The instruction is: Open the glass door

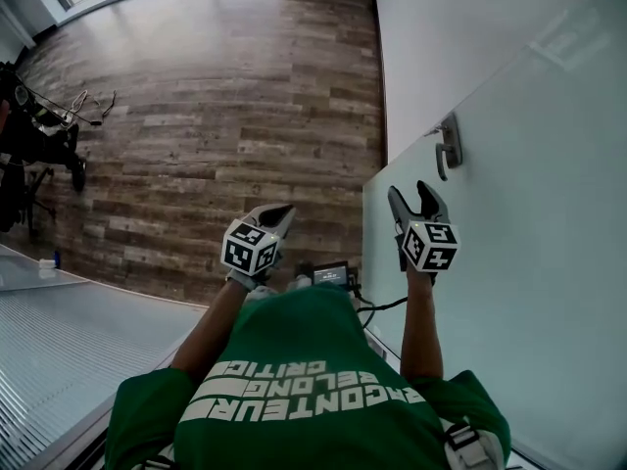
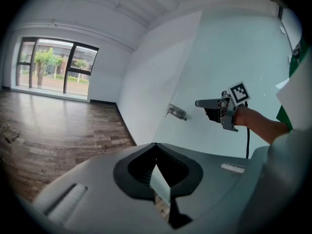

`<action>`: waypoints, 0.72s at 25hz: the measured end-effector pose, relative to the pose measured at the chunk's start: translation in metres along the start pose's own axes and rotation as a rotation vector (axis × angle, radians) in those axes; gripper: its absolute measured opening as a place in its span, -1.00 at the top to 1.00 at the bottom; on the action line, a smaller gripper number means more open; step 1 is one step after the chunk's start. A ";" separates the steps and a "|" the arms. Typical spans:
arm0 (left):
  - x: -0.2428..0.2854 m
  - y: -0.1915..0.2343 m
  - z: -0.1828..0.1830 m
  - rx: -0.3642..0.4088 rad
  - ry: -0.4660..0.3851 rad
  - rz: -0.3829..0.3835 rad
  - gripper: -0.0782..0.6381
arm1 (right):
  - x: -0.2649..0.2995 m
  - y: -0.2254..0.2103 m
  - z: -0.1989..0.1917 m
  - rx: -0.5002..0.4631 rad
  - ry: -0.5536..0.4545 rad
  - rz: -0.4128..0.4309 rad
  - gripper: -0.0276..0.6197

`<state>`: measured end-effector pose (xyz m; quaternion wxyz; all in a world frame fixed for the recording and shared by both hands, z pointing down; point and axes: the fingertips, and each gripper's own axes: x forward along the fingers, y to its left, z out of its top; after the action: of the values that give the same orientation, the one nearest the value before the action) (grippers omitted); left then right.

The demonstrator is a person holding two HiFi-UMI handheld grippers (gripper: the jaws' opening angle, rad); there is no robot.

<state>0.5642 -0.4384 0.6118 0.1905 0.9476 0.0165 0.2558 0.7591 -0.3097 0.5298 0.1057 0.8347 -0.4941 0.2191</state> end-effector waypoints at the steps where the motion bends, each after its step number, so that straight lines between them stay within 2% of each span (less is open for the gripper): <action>1: -0.006 0.001 0.005 0.000 -0.017 0.004 0.73 | -0.004 0.010 0.004 -0.009 -0.011 0.019 0.08; 5: -0.033 0.007 0.029 -0.018 -0.094 0.021 0.73 | -0.012 0.052 0.017 -0.069 -0.052 0.102 0.31; 7: -0.047 0.010 0.040 -0.043 -0.138 0.028 0.73 | -0.008 0.079 0.010 -0.123 -0.039 0.168 0.46; 9: -0.061 0.010 0.050 -0.058 -0.186 0.031 0.73 | -0.002 0.106 -0.002 -0.152 -0.020 0.246 0.50; 10: -0.067 0.009 0.056 -0.062 -0.220 0.023 0.73 | -0.001 0.118 -0.004 -0.159 -0.027 0.283 0.58; 12: -0.080 0.004 0.068 -0.054 -0.311 -0.005 0.73 | -0.002 0.143 0.000 -0.185 -0.082 0.344 0.93; 14: -0.091 0.000 0.074 -0.030 -0.373 -0.015 0.73 | -0.002 0.167 0.008 -0.227 -0.141 0.405 0.93; 18: -0.104 0.005 0.067 -0.023 -0.397 0.012 0.73 | 0.002 0.207 0.013 -0.309 -0.163 0.500 0.93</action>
<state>0.5062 -0.4796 0.5104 0.1993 0.9773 -0.0298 0.0654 0.5829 -0.4171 0.5111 0.1340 0.6760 -0.7186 0.0928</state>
